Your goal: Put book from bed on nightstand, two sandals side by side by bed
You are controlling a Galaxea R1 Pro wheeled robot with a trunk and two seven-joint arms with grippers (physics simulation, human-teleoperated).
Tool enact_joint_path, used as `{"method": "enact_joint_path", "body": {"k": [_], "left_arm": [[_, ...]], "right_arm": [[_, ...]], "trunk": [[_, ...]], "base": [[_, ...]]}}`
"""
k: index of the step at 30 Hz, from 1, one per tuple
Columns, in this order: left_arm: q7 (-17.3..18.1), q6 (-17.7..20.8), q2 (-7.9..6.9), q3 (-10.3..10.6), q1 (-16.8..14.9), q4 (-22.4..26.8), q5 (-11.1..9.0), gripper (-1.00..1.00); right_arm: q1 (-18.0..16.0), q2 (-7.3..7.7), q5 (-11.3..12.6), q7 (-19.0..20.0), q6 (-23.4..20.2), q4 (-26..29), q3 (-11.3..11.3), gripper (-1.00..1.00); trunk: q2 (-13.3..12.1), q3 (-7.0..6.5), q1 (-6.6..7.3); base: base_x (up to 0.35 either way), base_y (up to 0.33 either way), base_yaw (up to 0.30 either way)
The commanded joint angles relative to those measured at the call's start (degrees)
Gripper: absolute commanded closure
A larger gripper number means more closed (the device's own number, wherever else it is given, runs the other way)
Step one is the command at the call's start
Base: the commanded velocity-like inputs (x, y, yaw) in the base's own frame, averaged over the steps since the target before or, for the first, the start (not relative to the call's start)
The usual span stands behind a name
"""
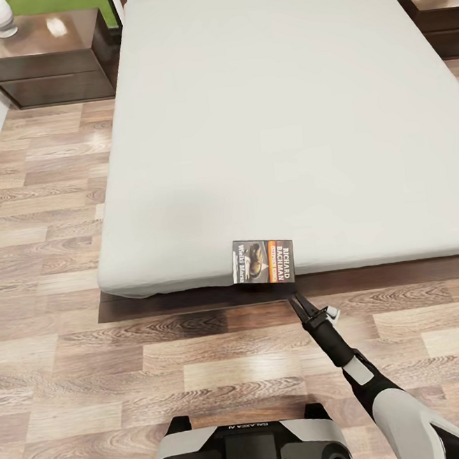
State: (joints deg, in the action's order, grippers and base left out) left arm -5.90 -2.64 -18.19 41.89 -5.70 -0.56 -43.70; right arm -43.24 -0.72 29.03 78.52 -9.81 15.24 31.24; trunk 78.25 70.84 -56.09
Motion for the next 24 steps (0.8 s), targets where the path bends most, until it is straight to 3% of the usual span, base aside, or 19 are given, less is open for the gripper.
{"method": "enact_joint_path", "body": {"k": [1, 20, 24], "left_arm": [[-0.08, -0.17, 0.01, 0.48, -0.01, -0.06, -0.39, -1.0], [-0.08, -0.18, 0.0, 0.47, -0.01, -0.05, -0.42, -1.0], [-0.08, -0.18, 0.0, 0.47, -0.01, -0.05, -0.37, -1.0]], "right_arm": [[0.0, 0.0, 0.41, 0.11, -0.59, 0.0, -0.1, -1.0], [0.0, 0.18, 0.56, 0.02, -0.47, 0.05, 0.19, -1.0], [0.0, 0.22, 0.58, -0.01, -0.47, 0.05, 0.26, -1.0]], "trunk": [[0.01, 0.02, 0.0], [0.01, 0.02, 0.0], [1.62, 0.74, -0.88]], "base": [[0.0, 0.0, 0.0], [0.0, 0.0, 0.0], [0.0, 0.0, 0.0]]}}
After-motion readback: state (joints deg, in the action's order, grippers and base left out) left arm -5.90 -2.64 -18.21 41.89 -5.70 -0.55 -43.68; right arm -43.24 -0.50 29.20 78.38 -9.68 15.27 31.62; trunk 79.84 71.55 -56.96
